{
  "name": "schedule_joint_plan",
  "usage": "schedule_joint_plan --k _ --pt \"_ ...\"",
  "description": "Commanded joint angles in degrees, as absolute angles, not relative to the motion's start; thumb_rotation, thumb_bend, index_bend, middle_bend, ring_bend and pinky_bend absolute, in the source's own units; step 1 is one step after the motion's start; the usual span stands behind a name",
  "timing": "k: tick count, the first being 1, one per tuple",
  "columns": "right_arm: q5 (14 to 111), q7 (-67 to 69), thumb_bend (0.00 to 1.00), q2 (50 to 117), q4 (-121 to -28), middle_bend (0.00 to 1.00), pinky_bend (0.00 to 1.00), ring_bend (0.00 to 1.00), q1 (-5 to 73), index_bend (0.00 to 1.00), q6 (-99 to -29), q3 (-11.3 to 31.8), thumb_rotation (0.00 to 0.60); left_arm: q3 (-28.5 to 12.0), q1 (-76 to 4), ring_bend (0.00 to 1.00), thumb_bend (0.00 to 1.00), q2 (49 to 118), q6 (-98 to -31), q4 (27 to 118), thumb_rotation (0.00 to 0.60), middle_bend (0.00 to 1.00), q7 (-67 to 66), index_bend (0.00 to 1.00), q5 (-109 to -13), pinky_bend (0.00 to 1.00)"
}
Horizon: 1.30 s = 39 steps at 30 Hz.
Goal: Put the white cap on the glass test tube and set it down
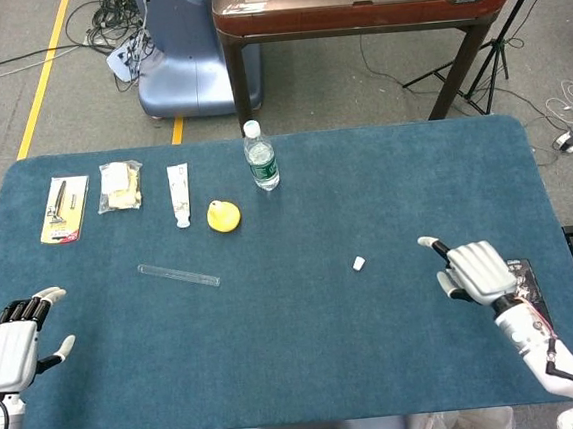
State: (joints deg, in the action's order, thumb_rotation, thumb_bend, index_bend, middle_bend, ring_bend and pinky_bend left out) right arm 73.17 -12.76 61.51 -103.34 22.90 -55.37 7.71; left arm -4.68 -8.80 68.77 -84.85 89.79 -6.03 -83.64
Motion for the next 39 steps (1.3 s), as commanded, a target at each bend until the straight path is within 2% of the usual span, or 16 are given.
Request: schedule_joint_plan --k 1,3,6,18,27,39 --pt "67.85 -13.84 0.87 63.42 -101.7 1.0 1.0 1.0 27.75 0.11 -48.95 8.58 0.6 -4.69 -8.75 0.27 0.2 68.64 -84.9 89.85 0.6 0.24 -6.0 0.25 -83.68 0.2" --pt "65.89 -15.27 0.96 63.98 -101.22 1.0 1.0 1.0 29.54 0.09 -46.88 8.46 0.6 -4.69 -8.7 0.27 0.2 68.53 -84.92 89.95 0.6 0.24 -6.01 0.25 -83.66 0.2" --pt "62.98 -17.81 0.99 64.85 -100.47 1.0 1.0 1.0 31.51 0.05 -45.45 8.14 0.6 -4.7 -8.64 0.27 0.2 68.49 -84.94 89.99 0.6 0.24 -5.99 0.25 -83.6 0.2" --pt "48.81 -21.06 1.0 70.8 -94.44 1.0 1.0 1.0 38.93 0.03 -38.87 5.88 0.6 -4.53 -8.69 0.27 0.2 68.55 -84.52 90.33 0.6 0.24 -6.43 0.25 -83.68 0.2" --pt "45.61 -19.95 1.0 74.95 -90.62 1.0 1.0 1.0 43.35 0.03 -35.18 4.69 0.6 -4.44 -8.75 0.27 0.2 68.68 -84.0 90.28 0.6 0.24 -6.75 0.25 -83.32 0.2" --pt "43.92 -18.74 1.0 76.87 -88.08 1.0 1.0 1.0 45.88 0.03 -34.96 2.06 0.6 -4.37 -8.64 0.27 0.2 68.85 -83.82 89.86 0.6 0.24 -6.61 0.25 -83.13 0.2"
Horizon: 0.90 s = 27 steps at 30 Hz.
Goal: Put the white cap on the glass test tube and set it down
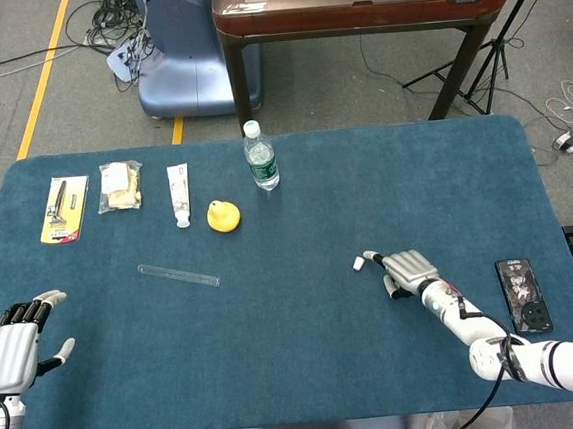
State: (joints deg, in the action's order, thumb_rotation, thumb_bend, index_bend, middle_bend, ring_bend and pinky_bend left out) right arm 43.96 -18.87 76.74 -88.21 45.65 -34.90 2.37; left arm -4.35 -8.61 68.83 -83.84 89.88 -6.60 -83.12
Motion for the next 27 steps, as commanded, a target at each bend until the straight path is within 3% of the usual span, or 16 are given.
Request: schedule_joint_plan --k 1,27 --pt "43.95 -18.65 1.0 76.94 -88.05 1.0 1.0 1.0 45.98 0.03 -34.98 1.89 0.6 -4.37 -8.66 0.27 0.2 68.85 -83.78 89.86 0.6 0.24 -6.63 0.25 -83.14 0.2" --pt "49.28 -18.24 1.0 74.82 -94.02 1.0 1.0 1.0 46.65 0.03 -38.66 -1.62 0.6 -4.35 -8.92 0.27 0.2 69.22 -83.47 89.66 0.6 0.24 -6.77 0.25 -83.34 0.2"
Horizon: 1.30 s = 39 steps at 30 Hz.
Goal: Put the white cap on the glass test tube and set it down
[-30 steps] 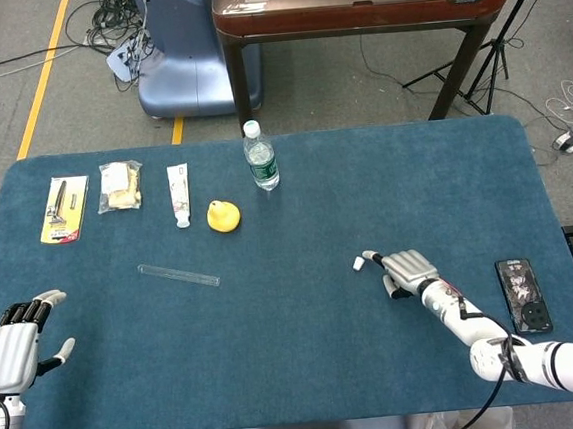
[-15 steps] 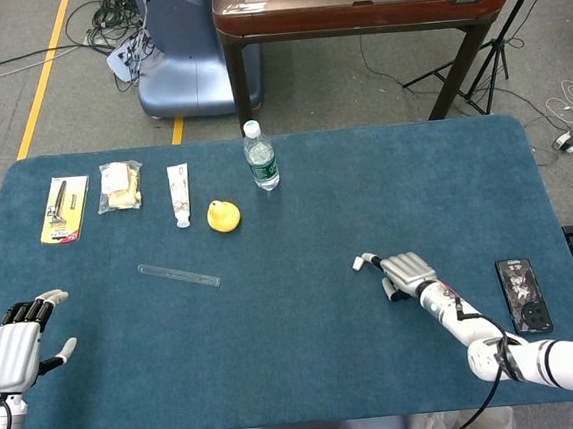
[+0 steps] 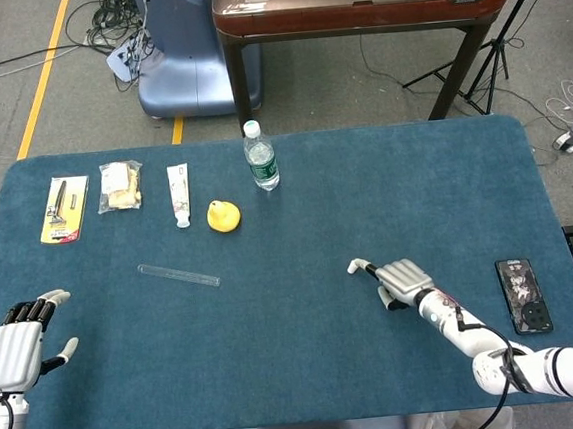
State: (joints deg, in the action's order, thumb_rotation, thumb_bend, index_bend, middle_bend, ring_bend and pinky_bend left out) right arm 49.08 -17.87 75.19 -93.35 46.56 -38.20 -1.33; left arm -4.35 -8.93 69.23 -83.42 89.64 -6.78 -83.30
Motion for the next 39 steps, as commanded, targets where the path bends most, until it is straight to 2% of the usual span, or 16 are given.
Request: schedule_joint_plan --k 1,10,16,18,22,24,29,32,35,39 --pt "49.28 -18.43 1.0 74.7 -94.34 1.0 1.0 1.0 46.71 0.03 -38.84 -1.72 0.6 -4.33 -8.9 0.27 0.2 69.2 -83.51 89.69 0.6 0.24 -6.76 0.25 -83.37 0.2" --pt "50.22 -19.28 0.99 72.3 -98.72 1.0 1.0 1.0 45.93 0.02 -43.04 -1.92 0.6 -4.44 -8.78 0.27 0.2 68.94 -83.86 89.73 0.6 0.24 -6.56 0.25 -83.47 0.2" --pt "52.17 -19.88 0.81 70.11 -102.34 1.0 1.0 1.0 44.45 0.0 -48.01 -1.35 0.6 -4.69 -9.54 0.27 0.2 68.63 -83.05 89.57 0.6 0.24 -5.95 0.25 -83.81 0.2" --pt "53.49 -19.71 0.78 69.84 -103.18 0.99 1.0 1.0 43.46 0.0 -50.63 -0.86 0.6 -4.81 -9.89 0.27 0.2 68.55 -82.76 89.5 0.6 0.24 -5.64 0.25 -84.04 0.2" --pt "56.72 -18.56 0.75 68.81 -104.95 0.9 0.98 1.0 40.96 0.0 -56.39 0.55 0.6 -5.14 -11.11 0.27 0.2 68.34 -81.4 89.22 0.6 0.24 -4.13 0.25 -84.49 0.2" --pt "58.29 -17.51 0.72 68.25 -105.49 0.84 0.93 0.96 39.68 0.01 -59.34 1.64 0.6 -5.42 -12.24 0.28 0.2 68.07 -80.02 88.98 0.6 0.25 -3.41 0.25 -84.77 0.2" --pt "60.69 -14.88 0.56 66.78 -106.34 0.64 0.77 0.72 37.11 0.05 -64.73 4.23 0.6 -6.09 -16.13 0.33 0.2 67.69 -75.86 88.39 0.6 0.29 -1.3 0.26 -86.48 0.2" --pt "61.12 -14.64 0.51 65.61 -107.08 0.5 0.63 0.55 36.1 0.05 -66.34 5.17 0.6 -6.46 -19.27 0.4 0.2 67.98 -72.43 87.55 0.6 0.36 -0.38 0.26 -87.62 0.2" --pt "61.17 -14.49 0.5 64.4 -107.97 0.42 0.58 0.49 35.29 0.05 -67.04 5.8 0.6 -6.77 -22.67 0.49 0.2 68.95 -68.59 85.79 0.6 0.43 0.16 0.26 -88.44 0.3" --pt "60.34 -14.33 0.5 62.77 -108.56 0.4 0.56 0.48 34.52 0.05 -66.56 6.29 0.6 -7.29 -27.25 0.55 0.2 70.65 -62.79 82.97 0.6 0.47 0.4 0.26 -88.06 0.46"
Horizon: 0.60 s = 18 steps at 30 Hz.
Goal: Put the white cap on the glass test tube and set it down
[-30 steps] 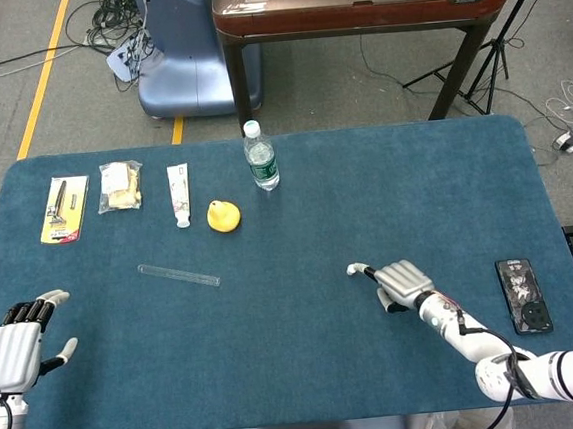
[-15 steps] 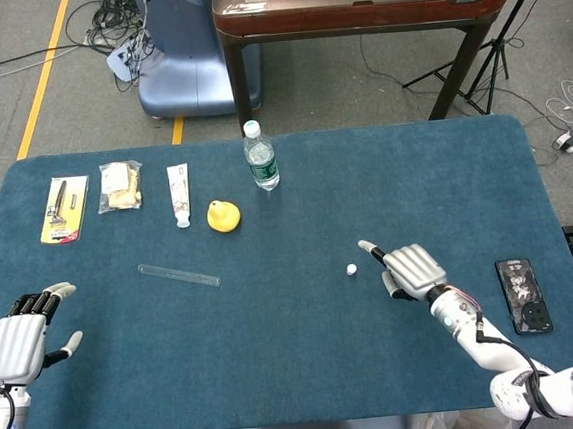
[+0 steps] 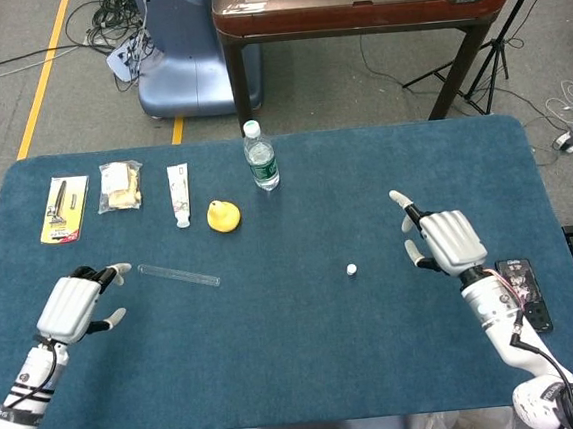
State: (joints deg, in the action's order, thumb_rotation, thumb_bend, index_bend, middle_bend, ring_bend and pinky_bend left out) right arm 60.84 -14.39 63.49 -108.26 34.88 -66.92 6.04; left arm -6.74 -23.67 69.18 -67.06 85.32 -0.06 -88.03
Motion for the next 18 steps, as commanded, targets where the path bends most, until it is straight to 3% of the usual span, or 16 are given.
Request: schedule_joint_plan --k 1,8,13,18 --pt "60.09 -14.45 0.5 62.45 -108.59 0.4 0.56 0.48 34.45 0.05 -66.35 6.37 0.6 -7.4 -28.2 0.56 0.2 70.95 -61.39 82.56 0.6 0.47 0.23 0.26 -87.7 0.47" --pt "59.24 -15.16 0.5 61.85 -109.03 0.4 0.55 0.48 33.7 0.05 -65.73 6.74 0.6 -8.09 -34.46 0.66 0.2 73.73 -54.34 79.28 0.6 0.56 -1.91 0.26 -86.64 0.67" --pt "59.03 -15.44 0.5 61.72 -109.25 0.4 0.55 0.48 33.33 0.05 -65.52 7.21 0.6 -7.74 -38.1 0.79 0.2 76.56 -50.74 75.6 0.6 0.72 -2.11 0.27 -86.63 0.83" --pt "58.99 -15.73 0.5 61.47 -109.5 0.4 0.55 0.48 33.08 0.05 -65.42 7.67 0.6 -7.04 -41.03 0.95 0.2 79.57 -46.74 71.37 0.6 0.92 -2.43 0.34 -85.72 0.99"
